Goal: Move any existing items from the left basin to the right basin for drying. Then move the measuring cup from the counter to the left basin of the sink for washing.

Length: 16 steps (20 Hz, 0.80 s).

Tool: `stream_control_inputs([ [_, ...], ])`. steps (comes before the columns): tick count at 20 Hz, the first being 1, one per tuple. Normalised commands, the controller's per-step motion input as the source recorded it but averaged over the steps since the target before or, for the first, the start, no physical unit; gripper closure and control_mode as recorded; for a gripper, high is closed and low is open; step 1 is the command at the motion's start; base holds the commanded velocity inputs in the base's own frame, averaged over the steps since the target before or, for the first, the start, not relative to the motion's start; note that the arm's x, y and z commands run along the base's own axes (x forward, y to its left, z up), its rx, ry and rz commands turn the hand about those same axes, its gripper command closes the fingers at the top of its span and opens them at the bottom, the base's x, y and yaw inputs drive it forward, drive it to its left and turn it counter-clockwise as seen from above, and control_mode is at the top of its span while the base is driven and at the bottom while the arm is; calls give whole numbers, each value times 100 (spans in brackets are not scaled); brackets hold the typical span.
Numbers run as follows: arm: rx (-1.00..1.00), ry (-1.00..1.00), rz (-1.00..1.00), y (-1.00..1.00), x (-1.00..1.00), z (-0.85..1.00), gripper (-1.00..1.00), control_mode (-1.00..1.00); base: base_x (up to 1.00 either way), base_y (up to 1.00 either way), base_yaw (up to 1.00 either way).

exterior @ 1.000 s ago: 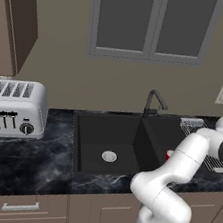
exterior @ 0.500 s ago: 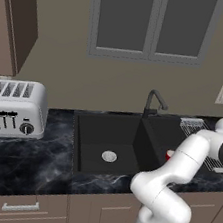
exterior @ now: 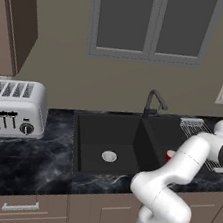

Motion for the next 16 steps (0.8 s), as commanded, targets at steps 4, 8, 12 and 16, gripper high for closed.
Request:
stream_control_inputs([
  [4,0,0,0,-31,0,0,-100,-100,0,0,0],
  [8,0,0,0,-28,1,0,-100,-100,0,0,0],
  [12,0,1,0,-15,14,0,-100,-100,0,0,0],
  [16,0,4,0,-3,19,0,-100,-100,0,0,0],
])
